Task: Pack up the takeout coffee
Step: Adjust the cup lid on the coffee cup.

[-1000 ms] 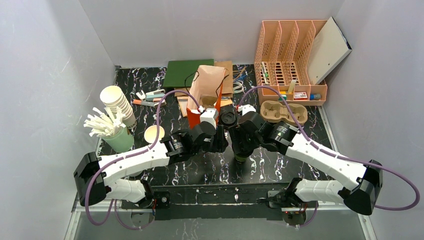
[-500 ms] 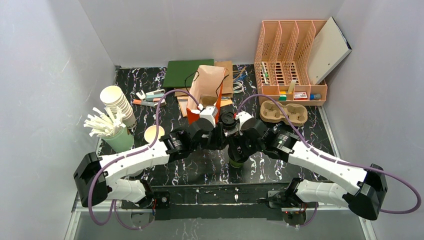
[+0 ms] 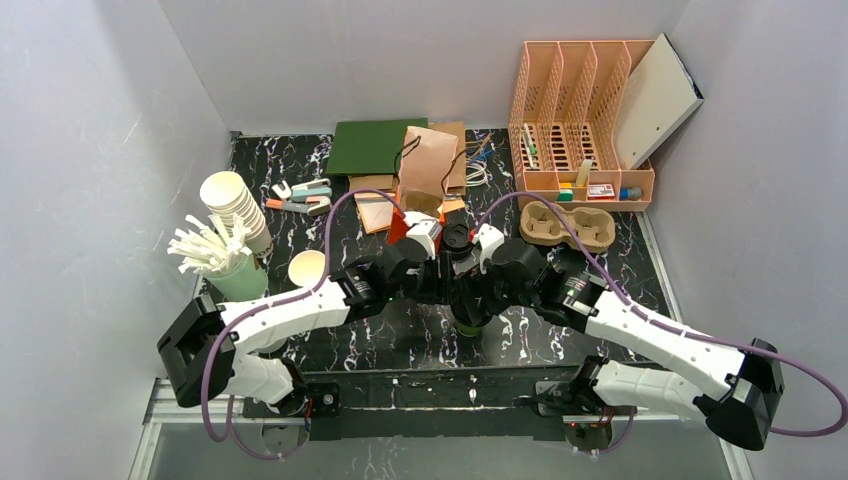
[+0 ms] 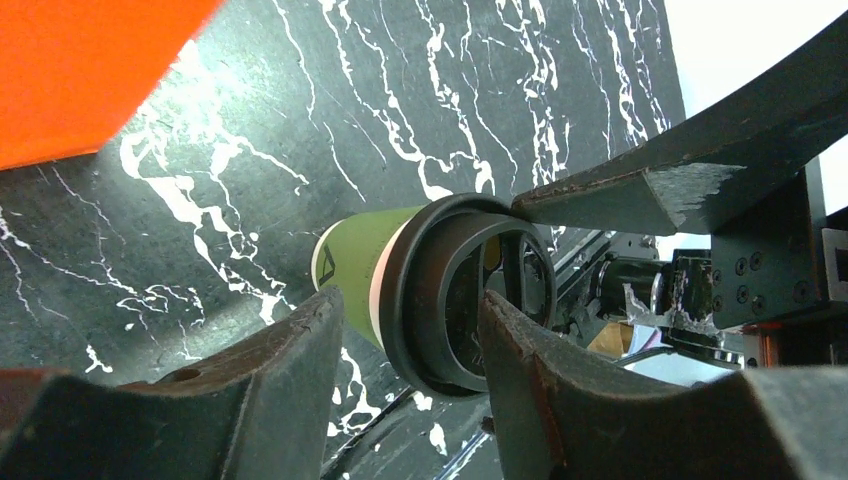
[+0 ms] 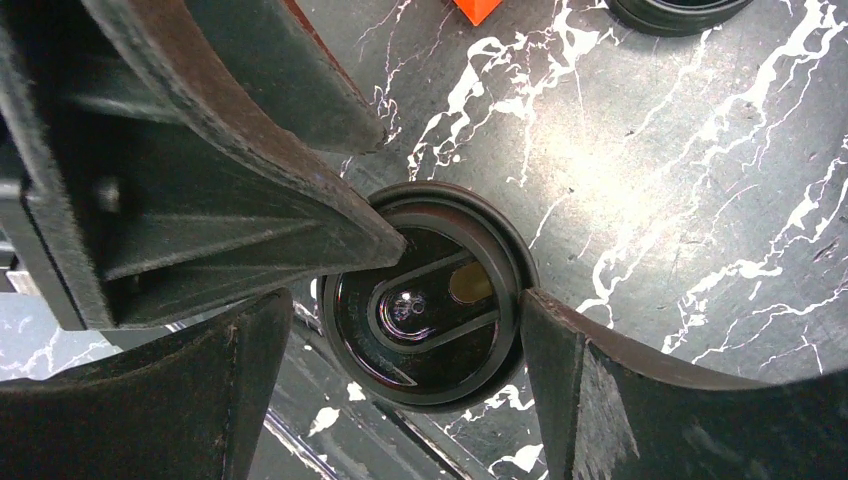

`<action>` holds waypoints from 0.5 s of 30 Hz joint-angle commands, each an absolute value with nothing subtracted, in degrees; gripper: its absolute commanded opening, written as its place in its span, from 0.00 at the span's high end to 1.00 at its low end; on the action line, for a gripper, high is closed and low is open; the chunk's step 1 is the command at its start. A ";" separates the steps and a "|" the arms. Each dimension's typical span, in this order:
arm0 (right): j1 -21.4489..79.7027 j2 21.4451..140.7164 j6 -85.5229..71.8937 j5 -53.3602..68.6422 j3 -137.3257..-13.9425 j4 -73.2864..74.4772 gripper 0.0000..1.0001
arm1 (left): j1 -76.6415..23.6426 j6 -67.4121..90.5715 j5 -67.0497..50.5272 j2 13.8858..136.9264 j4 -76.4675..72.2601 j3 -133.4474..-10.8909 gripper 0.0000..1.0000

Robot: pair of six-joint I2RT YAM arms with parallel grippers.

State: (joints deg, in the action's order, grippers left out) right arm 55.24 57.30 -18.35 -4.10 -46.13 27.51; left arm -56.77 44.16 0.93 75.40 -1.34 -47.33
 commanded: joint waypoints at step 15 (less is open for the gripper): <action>55.12 52.12 -23.80 -14.77 -46.94 26.13 0.08 | -56.43 43.70 1.05 79.90 2.70 -47.70 0.58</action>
